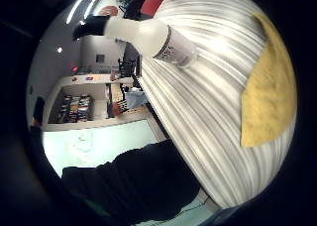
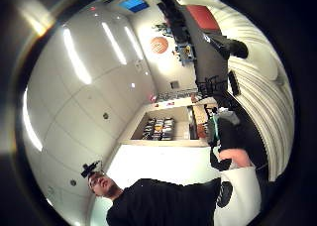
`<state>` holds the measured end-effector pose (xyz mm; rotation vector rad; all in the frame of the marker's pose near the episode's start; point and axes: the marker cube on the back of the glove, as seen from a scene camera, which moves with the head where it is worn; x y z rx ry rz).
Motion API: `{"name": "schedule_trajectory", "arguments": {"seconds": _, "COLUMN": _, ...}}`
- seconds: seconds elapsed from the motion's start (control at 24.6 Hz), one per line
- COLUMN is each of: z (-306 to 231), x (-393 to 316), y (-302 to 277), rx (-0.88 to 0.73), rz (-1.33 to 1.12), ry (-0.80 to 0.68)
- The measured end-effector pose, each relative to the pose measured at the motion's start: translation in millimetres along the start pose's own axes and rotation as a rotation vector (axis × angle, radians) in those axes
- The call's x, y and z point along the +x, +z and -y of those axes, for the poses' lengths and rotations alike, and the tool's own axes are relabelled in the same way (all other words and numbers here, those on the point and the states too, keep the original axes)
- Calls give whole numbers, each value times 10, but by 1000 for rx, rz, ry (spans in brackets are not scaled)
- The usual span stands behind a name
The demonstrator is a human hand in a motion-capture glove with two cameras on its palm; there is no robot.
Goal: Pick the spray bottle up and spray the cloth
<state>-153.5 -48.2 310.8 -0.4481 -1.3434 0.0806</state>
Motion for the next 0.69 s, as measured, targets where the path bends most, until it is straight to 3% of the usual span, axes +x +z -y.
{"name": "schedule_trajectory", "arguments": {"seconds": 0.32, "z": -495, "x": -670, "y": 58, "rx": 138, "rz": -35, "ry": -239}}
{"name": "schedule_trajectory", "arguments": {"seconds": 0.69, "z": -482, "x": -985, "y": 345, "rx": 27, "rz": 56, "ry": -248}}
